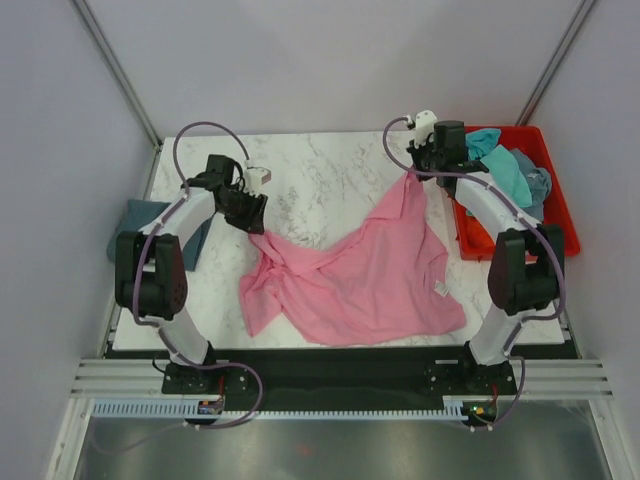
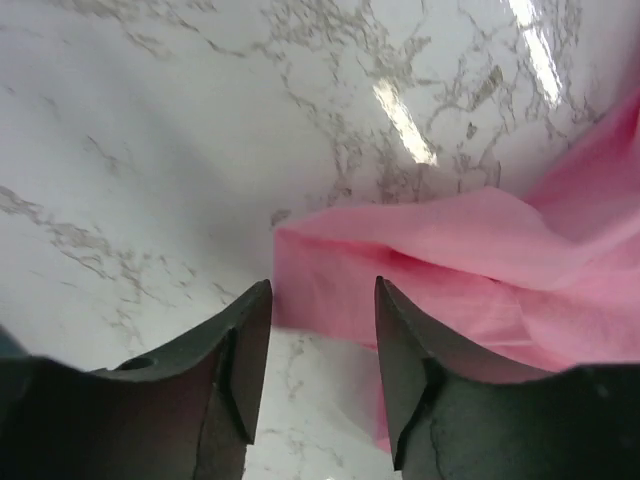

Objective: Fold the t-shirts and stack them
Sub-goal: Flatten the tshirt out

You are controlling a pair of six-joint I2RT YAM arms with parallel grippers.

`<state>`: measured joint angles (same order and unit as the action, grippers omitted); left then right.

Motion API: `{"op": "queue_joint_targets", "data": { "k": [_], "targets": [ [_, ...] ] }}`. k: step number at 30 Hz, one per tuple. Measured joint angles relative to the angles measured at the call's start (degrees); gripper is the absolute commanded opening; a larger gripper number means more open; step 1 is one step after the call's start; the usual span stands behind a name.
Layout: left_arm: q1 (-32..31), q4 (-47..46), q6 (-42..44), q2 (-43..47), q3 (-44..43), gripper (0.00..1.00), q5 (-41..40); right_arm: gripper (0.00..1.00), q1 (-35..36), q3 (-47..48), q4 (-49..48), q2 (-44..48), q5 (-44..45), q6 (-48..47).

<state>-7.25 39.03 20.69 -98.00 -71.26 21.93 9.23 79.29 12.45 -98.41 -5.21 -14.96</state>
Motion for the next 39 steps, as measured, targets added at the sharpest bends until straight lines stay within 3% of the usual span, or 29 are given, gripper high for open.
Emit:
{"op": "queue_joint_targets", "data": {
  "k": [3, 6, 15, 21, 29, 39],
  "targets": [
    [0.61, -3.78, -1.07, -1.33, -2.19, 0.72, -1.14, 0.0, 0.13, 4.52, 0.17, -5.64, 0.44, -0.26],
    [1.14, -4.92, -2.56, 2.23, -2.25, 0.72, -1.01, 0.0, 0.39, 7.98, -0.02, -6.99, 0.61, -0.24],
    [0.9, 3.13, -6.91, 9.99, -4.11, 0.64, 5.6, 0.0, 0.7, 8.94, -1.44, -4.81, 0.26, 0.46],
    [1.2, 11.61, -10.88, 5.01, -4.09, 0.59, 9.49, 0.0, 0.79, 7.76, -1.44, -3.67, -1.25, 1.51],
    [3.39, 15.78, -13.75, -0.9, -3.21, 0.52, 9.77, 0.0, 0.87, 7.74, -1.22, -3.67, -2.54, 1.95],
    [4.46, 17.75, -14.14, -4.37, -1.14, 0.54, 9.51, 0.0, 1.05, 7.32, -1.22, -3.67, -2.62, 1.92]
  ]
}}
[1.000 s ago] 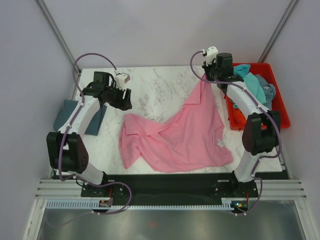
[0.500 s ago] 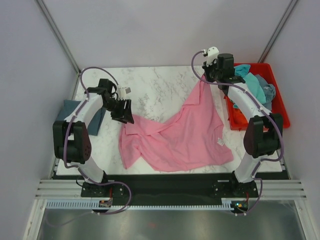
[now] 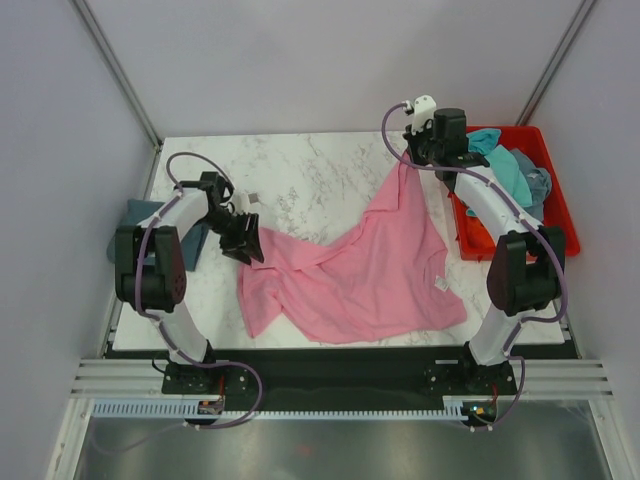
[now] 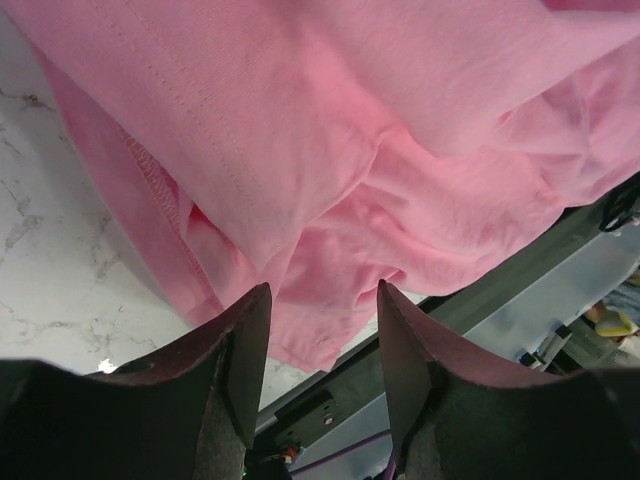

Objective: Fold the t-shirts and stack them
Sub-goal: Flatten the tshirt out

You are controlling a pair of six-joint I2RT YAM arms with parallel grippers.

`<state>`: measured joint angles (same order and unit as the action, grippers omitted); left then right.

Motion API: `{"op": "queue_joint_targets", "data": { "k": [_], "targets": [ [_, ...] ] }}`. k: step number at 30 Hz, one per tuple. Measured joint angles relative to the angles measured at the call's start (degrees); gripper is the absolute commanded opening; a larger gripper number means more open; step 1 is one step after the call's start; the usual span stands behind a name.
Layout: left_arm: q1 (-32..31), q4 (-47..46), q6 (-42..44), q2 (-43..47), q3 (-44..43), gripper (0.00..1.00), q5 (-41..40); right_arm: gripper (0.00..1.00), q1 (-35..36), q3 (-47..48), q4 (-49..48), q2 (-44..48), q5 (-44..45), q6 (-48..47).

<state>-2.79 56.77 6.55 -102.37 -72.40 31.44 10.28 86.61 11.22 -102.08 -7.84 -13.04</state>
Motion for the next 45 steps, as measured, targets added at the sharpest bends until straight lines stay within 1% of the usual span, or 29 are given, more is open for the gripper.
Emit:
{"op": "queue_joint_targets", "data": {
  "k": [10, 17, 45],
  "targets": [
    [0.7, -0.33, -0.09, -4.94, 0.55, 0.55, -1.66, 0.0, 0.0, -0.46, 0.07, 0.0, 0.09, -0.04],
    [0.83, -0.5, -0.11, -8.0, -0.92, 0.55, -1.92, 0.0, 0.0, -0.46, 0.02, 0.0, 0.2, -0.24],
    [0.83, -0.55, -0.13, -8.31, -1.29, 0.55, -1.95, 0.0, 0.0, -1.09, -0.09, 0.04, 0.7, -0.31]
  ]
}}
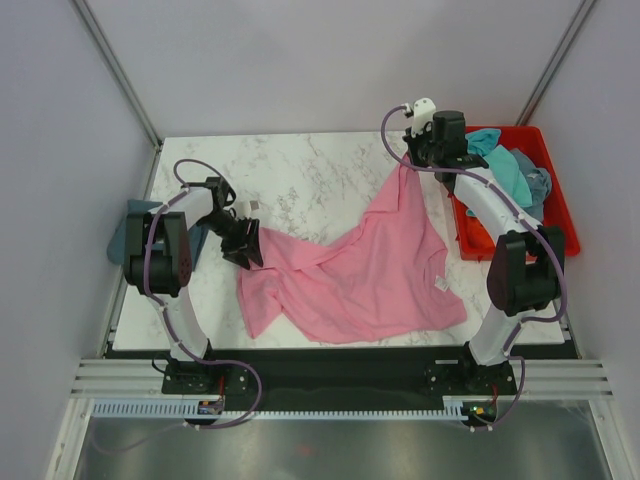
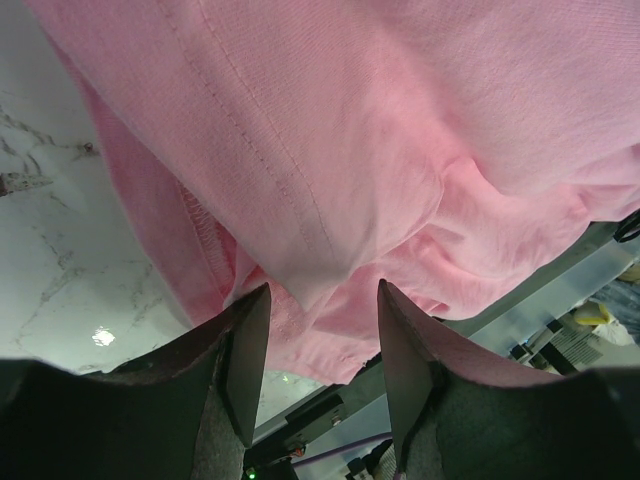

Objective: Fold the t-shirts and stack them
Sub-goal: Flatten the tshirt out

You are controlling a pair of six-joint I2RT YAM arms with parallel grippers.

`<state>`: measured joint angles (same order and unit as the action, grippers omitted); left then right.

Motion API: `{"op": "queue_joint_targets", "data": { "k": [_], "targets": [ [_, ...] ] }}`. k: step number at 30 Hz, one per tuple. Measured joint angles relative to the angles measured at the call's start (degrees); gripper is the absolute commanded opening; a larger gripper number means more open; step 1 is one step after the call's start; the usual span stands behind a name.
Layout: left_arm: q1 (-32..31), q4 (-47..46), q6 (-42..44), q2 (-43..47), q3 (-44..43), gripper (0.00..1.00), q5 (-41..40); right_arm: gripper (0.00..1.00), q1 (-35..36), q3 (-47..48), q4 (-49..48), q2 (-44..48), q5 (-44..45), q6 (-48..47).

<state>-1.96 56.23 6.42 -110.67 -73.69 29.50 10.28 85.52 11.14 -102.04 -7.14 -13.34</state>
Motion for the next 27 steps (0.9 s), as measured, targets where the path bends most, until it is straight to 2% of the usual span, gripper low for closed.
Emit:
{"op": "queue_joint_targets", "data": {
  "k": [27],
  "targets": [
    [0.0, -0.02, 0.0, 2.16, 0.0, 0.55, 0.0, 0.0, 0.0, -1.42, -0.07, 0.81, 0.11, -0.13]
  ]
}}
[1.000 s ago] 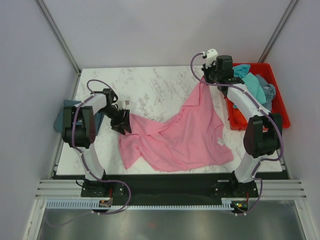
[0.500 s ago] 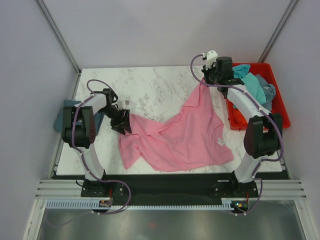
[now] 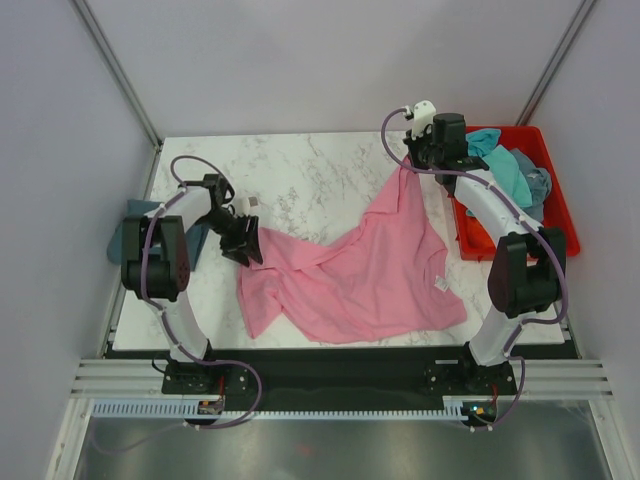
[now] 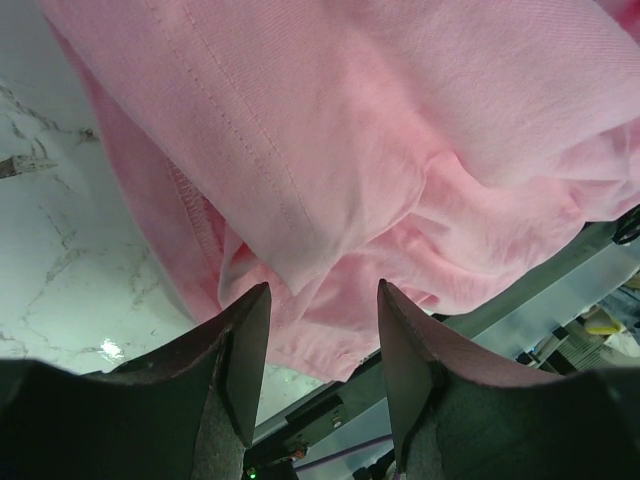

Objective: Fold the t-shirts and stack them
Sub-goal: Flatten the tshirt out

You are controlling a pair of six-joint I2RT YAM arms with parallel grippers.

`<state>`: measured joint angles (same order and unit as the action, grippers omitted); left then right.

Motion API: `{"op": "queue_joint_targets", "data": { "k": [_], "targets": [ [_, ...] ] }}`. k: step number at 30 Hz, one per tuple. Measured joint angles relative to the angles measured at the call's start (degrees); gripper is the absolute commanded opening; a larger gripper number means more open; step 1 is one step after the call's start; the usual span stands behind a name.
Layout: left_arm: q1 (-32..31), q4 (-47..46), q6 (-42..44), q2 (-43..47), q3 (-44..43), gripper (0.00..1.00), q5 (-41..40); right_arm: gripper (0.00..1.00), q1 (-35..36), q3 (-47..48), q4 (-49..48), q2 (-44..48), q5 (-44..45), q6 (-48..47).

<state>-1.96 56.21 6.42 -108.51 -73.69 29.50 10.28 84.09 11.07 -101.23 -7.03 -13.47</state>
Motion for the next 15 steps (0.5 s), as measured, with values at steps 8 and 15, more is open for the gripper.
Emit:
{"op": "queue_joint_targets", "data": {
  "k": [8, 15],
  "targets": [
    [0.0, 0.35, -0.42, 4.48, -0.76, 0.02, 1.31, 0.0, 0.0, -0.17, -0.13, 0.04, -0.02, -0.02],
    [-0.02, 0.5, -0.42, 6.51, -1.36, 0.02, 2.19, 0.0, 0.11, -0.31, -0.33, 0.04, -0.02, 0.0]
  ]
}}
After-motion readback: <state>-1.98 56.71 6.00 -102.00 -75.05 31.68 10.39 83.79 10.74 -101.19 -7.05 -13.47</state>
